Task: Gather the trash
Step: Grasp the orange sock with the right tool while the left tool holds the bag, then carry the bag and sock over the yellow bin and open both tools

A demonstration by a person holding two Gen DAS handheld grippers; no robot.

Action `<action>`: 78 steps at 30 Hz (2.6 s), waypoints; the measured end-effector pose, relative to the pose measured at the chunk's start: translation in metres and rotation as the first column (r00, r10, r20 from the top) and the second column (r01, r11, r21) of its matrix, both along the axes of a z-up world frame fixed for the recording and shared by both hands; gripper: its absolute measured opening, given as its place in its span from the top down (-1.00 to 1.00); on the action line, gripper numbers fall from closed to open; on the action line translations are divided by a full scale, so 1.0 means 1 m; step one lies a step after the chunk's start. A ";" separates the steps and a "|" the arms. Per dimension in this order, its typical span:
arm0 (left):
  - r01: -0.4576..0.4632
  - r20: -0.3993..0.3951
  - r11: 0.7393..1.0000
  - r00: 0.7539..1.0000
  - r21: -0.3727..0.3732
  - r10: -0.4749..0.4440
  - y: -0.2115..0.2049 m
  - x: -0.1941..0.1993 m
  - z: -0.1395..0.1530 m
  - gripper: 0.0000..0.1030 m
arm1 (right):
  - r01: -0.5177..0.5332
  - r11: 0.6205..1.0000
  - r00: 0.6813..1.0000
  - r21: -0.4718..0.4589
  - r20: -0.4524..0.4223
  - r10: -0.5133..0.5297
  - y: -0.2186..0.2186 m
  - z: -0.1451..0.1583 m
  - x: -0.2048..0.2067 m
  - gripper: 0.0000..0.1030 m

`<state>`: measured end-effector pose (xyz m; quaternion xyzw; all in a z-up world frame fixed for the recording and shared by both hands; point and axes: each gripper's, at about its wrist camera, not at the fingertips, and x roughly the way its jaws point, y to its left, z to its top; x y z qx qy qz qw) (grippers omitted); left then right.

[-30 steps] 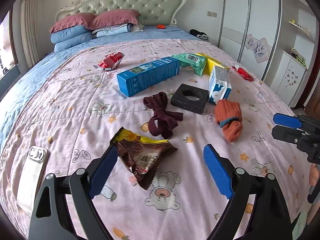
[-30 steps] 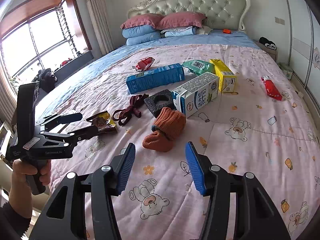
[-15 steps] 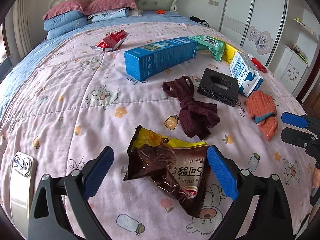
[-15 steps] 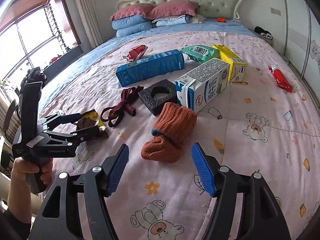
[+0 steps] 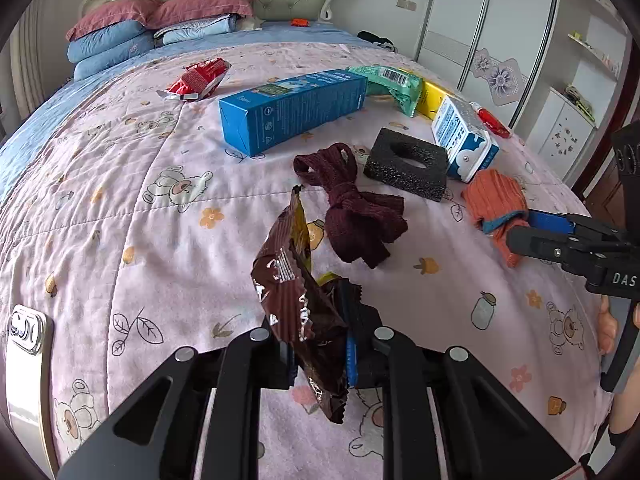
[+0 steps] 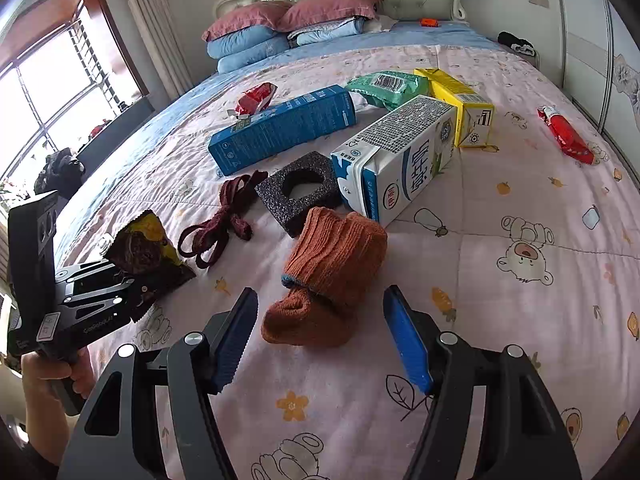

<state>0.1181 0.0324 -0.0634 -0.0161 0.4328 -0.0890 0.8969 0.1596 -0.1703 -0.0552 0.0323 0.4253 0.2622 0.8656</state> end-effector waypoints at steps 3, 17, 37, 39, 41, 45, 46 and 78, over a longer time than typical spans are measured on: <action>0.001 0.011 1.000 1.000 -0.001 -0.001 0.000 -0.006 0.005 0.67 | 0.007 1.000 1.000 0.001 -0.006 -0.007 0.004 -0.001 0.007 -0.24; 0.039 0.039 0.997 0.999 -0.066 -0.037 -0.022 -0.033 0.032 0.67 | 0.016 0.999 1.000 0.052 -0.015 -0.015 -0.019 -0.002 0.001 0.40; 0.313 0.013 0.946 0.950 -0.086 -0.313 -0.224 0.003 0.044 0.67 | 0.155 0.982 0.982 0.107 0.092 -0.165 -0.205 0.027 -0.044 0.40; 0.350 0.010 0.932 0.936 -0.095 -0.351 -0.250 0.008 0.044 0.67 | 0.190 0.976 0.975 0.106 0.096 -0.201 -0.228 0.026 -0.050 0.40; 0.390 0.007 0.915 0.920 -0.104 -0.391 -0.277 0.012 0.044 0.67 | 0.228 0.968 0.966 0.102 0.101 -0.238 -0.253 0.026 -0.057 0.40; 0.469 -0.005 0.877 0.882 -0.107 -0.472 -0.334 0.016 0.039 0.67 | 0.309 0.946 0.941 0.099 0.109 -0.319 -0.305 0.026 -0.069 0.40; 0.487 -0.011 0.867 0.871 -0.108 -0.491 -0.349 0.016 0.038 0.67 | 0.329 0.939 0.934 0.096 0.110 -0.339 -0.318 0.025 -0.073 0.40; 0.729 -0.301 0.649 0.582 -0.217 -0.755 -0.683 0.021 -0.060 -0.50 | 0.777 0.628 0.626 -0.038 -0.058 -0.778 -0.588 -0.081 -0.158 -0.12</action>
